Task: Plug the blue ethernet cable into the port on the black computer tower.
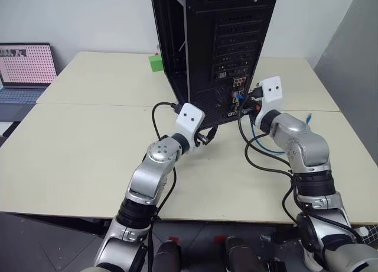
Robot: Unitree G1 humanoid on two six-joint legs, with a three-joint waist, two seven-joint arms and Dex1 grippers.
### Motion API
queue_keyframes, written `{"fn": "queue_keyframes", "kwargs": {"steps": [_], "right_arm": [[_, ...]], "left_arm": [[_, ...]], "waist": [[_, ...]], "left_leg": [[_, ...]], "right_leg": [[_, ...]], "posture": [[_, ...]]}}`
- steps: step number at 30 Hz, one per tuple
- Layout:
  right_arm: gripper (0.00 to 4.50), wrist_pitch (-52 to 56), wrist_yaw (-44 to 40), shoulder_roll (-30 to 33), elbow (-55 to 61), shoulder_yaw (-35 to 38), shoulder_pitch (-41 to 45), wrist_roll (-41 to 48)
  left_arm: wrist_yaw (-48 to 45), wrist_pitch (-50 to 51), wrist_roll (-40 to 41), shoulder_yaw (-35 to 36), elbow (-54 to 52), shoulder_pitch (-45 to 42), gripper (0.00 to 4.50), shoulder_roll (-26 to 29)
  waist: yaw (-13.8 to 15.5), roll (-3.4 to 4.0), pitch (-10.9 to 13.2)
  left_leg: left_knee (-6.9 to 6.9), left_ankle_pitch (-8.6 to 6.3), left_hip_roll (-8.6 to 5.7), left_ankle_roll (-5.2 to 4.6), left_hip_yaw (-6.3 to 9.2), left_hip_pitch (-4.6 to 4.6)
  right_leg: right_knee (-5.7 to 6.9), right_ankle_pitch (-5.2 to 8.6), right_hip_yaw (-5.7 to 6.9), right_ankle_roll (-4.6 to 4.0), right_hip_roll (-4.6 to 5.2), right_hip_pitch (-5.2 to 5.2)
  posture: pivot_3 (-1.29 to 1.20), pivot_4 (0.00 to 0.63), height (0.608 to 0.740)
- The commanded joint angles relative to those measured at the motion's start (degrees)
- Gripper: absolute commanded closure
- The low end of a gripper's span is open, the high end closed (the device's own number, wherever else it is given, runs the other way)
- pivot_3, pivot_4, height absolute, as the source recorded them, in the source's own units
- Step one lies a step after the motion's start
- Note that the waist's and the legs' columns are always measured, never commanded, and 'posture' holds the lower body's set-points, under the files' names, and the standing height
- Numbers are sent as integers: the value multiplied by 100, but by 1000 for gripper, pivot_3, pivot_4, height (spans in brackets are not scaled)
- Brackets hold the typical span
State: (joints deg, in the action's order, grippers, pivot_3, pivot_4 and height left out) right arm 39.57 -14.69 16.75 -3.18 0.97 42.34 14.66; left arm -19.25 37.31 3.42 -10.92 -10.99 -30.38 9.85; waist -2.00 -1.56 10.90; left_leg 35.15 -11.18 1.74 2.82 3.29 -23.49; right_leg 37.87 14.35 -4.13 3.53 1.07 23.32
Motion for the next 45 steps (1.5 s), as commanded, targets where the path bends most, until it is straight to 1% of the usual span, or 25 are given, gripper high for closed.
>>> {"fn": "queue_keyframes", "kwargs": {"steps": [1, 12, 22, 32, 45], "right_arm": [[4500, -182, 30, -22, 37, 145, 218, -40], [4500, -224, 144, -125, -46, 151, 248, -108], [4500, -82, 146, -109, 88, 164, 169, -69], [4500, -178, 203, -130, 30, 134, 99, -171], [4500, -209, 231, -290, 4, 119, 159, -205]], "left_arm": [[41, -9, -21, -34, -274, -32, 621, -33], [18, -8, -13, -50, -267, -31, 621, -35], [26, 8, -13, -57, -302, -5, 621, -42], [17, 28, -10, -73, -337, 32, 621, -43], [22, 12, -26, -68, -302, 24, 621, -44]], "waist": [[0, 0, 0], [-6, 0, 0], [-12, 0, 0], [-14, 0, 0], [-38, 0, 0]], "left_leg": [[0, 0, 0, 0, 0, 0], [0, 0, 0, 0, 0, 0], [0, 0, 0, 0, 0, 0], [0, 0, 0, 0, 0, 0], [-3, 0, 0, 0, 0, -1]], "right_leg": [[0, 0, 0, 0, 0, 0], [-1, 0, 0, 0, 0, 0], [0, 0, 0, 1, 0, 0], [-2, 0, 0, 1, 0, 1], [-5, 0, 0, 1, 0, 1]], "posture": [[0, 150, 740], [0, 150, 740], [0, 150, 740], [0, 150, 740], [0, 150, 740]]}}
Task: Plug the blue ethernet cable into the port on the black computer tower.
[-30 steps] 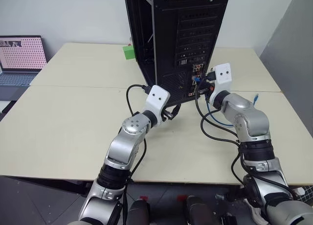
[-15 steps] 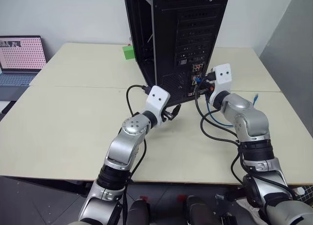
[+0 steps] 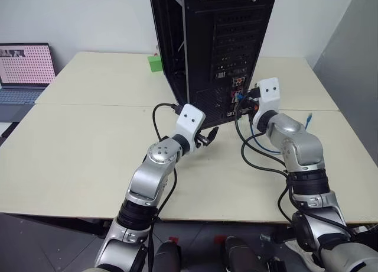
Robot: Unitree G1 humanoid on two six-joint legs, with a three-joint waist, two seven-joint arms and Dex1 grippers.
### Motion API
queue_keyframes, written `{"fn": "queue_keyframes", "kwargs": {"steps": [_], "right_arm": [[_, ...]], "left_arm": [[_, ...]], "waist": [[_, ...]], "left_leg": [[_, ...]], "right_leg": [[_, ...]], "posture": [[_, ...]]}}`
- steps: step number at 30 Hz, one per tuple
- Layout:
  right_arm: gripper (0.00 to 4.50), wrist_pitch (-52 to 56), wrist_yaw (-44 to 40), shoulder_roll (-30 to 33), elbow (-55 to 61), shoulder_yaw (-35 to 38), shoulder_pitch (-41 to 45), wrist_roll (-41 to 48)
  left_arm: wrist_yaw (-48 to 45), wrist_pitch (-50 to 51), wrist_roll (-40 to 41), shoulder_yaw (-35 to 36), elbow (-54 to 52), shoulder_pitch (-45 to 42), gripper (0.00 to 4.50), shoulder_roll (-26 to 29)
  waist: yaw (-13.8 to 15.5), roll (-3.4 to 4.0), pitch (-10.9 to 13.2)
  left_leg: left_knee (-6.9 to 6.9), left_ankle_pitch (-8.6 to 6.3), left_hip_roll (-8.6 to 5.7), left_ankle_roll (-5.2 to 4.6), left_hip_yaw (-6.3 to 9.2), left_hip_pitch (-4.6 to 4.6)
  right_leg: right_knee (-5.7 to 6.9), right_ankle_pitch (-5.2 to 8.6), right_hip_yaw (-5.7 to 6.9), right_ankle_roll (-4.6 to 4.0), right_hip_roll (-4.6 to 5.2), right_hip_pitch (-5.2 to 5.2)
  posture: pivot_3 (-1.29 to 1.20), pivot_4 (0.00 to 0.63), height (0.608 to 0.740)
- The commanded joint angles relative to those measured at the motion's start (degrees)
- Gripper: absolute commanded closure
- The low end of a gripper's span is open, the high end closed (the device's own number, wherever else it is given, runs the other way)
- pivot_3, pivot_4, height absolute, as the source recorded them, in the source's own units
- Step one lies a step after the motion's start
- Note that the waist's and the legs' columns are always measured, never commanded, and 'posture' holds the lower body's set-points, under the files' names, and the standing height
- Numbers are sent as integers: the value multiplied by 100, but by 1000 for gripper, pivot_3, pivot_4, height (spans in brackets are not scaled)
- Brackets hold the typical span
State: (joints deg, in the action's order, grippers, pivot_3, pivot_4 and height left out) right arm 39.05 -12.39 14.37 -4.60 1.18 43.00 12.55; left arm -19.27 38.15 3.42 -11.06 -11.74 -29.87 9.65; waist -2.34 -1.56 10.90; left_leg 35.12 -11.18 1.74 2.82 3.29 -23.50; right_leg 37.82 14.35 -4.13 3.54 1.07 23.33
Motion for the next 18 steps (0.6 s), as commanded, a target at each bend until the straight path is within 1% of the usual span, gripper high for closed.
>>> {"fn": "queue_keyframes", "kwargs": {"steps": [1, 9, 18], "right_arm": [[4500, -159, -4, -62, 154, 86, 99, 1], [4500, -204, 16, -106, 144, 53, 125, -67], [4500, -214, 460, -319, 236, 173, 162, -188]], "left_arm": [[23, -76, -27, -52, -225, -23, 621, -22], [27, -80, -27, -50, -220, -18, 621, -20], [44, -65, -25, -43, -236, -9, 621, -33]], "waist": [[-8, 0, 0], [-24, 0, 0], [-58, 0, 0]], "left_leg": [[0, 0, 0, 0, 0, 0], [-2, 0, 0, 0, 0, 0], [-4, 0, 0, 0, 1, -4]], "right_leg": [[0, 0, 0, 0, 0, 0], [-1, 0, 0, 0, 0, 1], [-3, 0, 1, 0, 0, 3]], "posture": [[0, 150, 740], [0, 150, 740], [0, 150, 740]]}}
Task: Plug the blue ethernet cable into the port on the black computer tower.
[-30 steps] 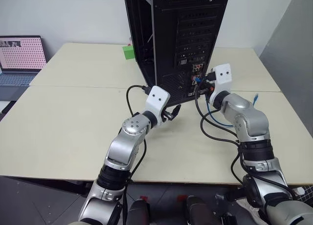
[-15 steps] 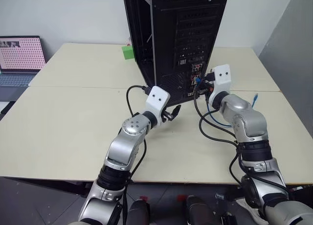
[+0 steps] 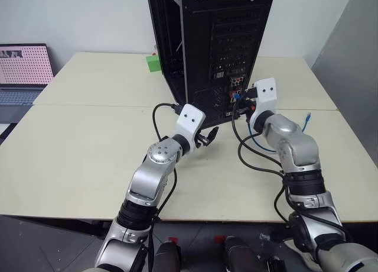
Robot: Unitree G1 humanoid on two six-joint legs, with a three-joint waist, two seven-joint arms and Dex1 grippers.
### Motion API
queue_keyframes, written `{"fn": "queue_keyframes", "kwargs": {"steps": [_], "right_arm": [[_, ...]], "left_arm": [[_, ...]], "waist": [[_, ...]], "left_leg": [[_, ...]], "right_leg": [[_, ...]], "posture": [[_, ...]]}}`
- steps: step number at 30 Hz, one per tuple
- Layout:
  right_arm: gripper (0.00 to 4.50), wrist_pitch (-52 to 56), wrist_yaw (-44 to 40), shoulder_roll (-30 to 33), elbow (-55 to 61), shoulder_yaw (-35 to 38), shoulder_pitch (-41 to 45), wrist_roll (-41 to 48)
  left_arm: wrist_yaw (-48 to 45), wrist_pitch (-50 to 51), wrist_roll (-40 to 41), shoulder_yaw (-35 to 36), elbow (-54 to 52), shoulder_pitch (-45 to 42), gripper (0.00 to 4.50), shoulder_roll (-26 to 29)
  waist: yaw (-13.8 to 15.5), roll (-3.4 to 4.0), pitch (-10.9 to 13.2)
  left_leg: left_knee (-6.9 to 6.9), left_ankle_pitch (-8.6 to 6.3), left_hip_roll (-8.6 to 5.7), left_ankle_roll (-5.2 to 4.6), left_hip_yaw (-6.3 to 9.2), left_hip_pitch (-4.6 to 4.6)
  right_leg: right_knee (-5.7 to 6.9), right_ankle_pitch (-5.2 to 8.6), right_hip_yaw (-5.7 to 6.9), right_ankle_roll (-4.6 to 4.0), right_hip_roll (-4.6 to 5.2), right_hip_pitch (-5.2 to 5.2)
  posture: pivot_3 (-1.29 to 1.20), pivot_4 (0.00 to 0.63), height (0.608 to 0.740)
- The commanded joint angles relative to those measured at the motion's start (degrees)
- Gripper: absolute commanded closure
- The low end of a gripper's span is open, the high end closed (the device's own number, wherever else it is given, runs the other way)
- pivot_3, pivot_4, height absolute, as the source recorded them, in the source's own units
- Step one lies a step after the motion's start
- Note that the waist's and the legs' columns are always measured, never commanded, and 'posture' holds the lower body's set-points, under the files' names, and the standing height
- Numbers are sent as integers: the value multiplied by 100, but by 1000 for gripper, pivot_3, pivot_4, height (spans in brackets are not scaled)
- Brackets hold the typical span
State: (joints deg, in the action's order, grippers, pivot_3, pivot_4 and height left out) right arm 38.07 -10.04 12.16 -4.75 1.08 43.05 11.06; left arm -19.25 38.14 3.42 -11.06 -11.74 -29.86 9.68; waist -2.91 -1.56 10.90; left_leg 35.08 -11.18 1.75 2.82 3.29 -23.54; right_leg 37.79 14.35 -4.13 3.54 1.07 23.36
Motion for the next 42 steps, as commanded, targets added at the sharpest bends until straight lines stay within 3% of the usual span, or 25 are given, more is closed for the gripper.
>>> {"fn": "queue_keyframes", "kwargs": {"steps": [1, 15, 34, 41, 42], "right_arm": [[4500, -102, 277, -147, 285, 177, 158, -51], [4500, -397, 592, -523, -39, 66, 268, -226], [4500, -600, 279, -440, -496, 146, 373, -209], [3034, -384, -111, -222, -110, 96, 64, -119], [2667, -347, -159, -190, -40, 94, 21, -106]], "left_arm": [[46, -60, -24, -38, -240, -12, 621, -37], [82, 5, -7, 4, -299, -37, 621, -72], [82, 88, 202, 125, -372, -15, 621, -149], [97, 140, 363, 320, -356, -105, 588, -138], [96, 124, 308, 292, -337, -120, 588, -81]], "waist": [[-2, 0, 0], [-32, 0, 0], [-63, 0, 0], [-45, 0, 0], [-44, 0, 0]], "left_leg": [[0, 0, 0, 0, 0, -1], [-1, 0, 0, 0, 0, -6], [1, 0, 0, 0, -1, -1], [-3, 0, 0, 0, 0, -8], [-3, 0, 0, 0, 0, -13]], "right_leg": [[-1, 0, 0, 0, 0, 0], [0, 0, -1, 0, 0, 8], [9, -2, -3, 1, 0, 9], [0, -1, -1, 0, 0, 10], [-3, 0, 0, -1, 0, 13]], "posture": [[0, 150, 740], [0, 150, 740], [0, 150, 740], [0, 150, 740], [0, 150, 740]]}}
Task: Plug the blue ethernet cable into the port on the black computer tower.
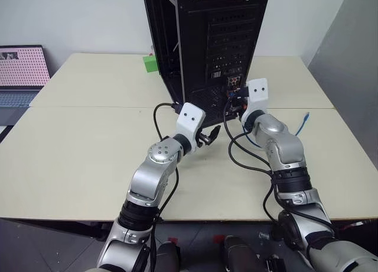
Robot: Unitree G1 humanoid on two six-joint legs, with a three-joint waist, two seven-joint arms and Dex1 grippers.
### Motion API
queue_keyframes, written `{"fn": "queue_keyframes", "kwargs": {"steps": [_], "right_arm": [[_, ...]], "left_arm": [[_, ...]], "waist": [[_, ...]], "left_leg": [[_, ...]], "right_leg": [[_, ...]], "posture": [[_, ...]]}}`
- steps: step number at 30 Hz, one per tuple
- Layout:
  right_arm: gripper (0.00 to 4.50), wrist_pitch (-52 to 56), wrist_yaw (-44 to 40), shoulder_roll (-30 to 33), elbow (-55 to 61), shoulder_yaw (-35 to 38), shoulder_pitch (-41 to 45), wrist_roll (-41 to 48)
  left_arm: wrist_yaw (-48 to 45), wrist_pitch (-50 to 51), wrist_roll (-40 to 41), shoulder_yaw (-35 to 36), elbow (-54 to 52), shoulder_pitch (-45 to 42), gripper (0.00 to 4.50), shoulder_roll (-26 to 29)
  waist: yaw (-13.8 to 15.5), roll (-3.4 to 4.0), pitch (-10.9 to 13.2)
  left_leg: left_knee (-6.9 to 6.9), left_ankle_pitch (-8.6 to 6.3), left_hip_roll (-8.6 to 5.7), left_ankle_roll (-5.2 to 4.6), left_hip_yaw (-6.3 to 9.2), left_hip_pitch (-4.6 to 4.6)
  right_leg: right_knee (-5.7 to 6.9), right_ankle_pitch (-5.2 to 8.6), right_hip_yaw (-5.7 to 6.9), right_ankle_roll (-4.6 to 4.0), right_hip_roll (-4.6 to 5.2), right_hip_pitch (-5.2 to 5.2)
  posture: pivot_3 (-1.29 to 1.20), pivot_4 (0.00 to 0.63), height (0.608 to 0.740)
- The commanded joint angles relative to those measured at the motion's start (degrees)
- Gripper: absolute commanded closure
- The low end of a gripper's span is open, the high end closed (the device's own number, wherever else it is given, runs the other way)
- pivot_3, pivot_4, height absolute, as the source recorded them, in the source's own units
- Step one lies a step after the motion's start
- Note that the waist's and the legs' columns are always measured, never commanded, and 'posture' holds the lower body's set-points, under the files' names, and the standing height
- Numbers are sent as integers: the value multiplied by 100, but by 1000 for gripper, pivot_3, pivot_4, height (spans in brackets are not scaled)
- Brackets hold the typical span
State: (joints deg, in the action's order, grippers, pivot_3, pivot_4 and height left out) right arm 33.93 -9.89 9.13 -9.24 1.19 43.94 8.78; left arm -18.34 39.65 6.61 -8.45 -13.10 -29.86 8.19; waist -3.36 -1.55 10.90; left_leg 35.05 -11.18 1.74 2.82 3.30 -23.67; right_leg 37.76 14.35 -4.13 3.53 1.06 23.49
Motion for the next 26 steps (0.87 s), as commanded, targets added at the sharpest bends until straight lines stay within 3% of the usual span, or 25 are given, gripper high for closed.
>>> {"fn": "queue_keyframes", "kwargs": {"steps": [1, 12, 18, 26], "right_arm": [[2420, 108, -223, 160, 497, 92, -118, 143], [63, 577, -1638, 1268, 2306, 307, -1083, 1019], [14, 451, -2265, 2011, 2733, 814, -1570, 1472], [14, 258, -2552, 2368, 2616, 1301, -1749, 1824]], "left_arm": [[1, -66, -92, -23, -172, -131, 588, 141], [-203, -315, -191, 150, -204, 17, 588, 718], [-536, 38, 87, 449, -415, 111, 588, 1199], [-1074, 468, 753, 883, -697, 191, 588, 1609]], "waist": [[2, 0, 0], [16, 0, 1], [14, 0, 1], [11, -1, 1]], "left_leg": [[0, 0, 0, 0, 0, -8], [-1, 0, -1, 0, 1, -15], [-1, 0, -1, 0, 1, -14], [0, 0, -1, 0, 0, -13]], "right_leg": [[-2, 0, 0, 0, 0, 6], [-6, 0, 2, 1, 2, 12], [-8, 1, 2, 2, 2, 12], [-8, 1, 1, 2, 2, 11]], "posture": [[0, 150, 740], [0, 150, 740], [0, 150, 740], [0, 150, 740]]}}
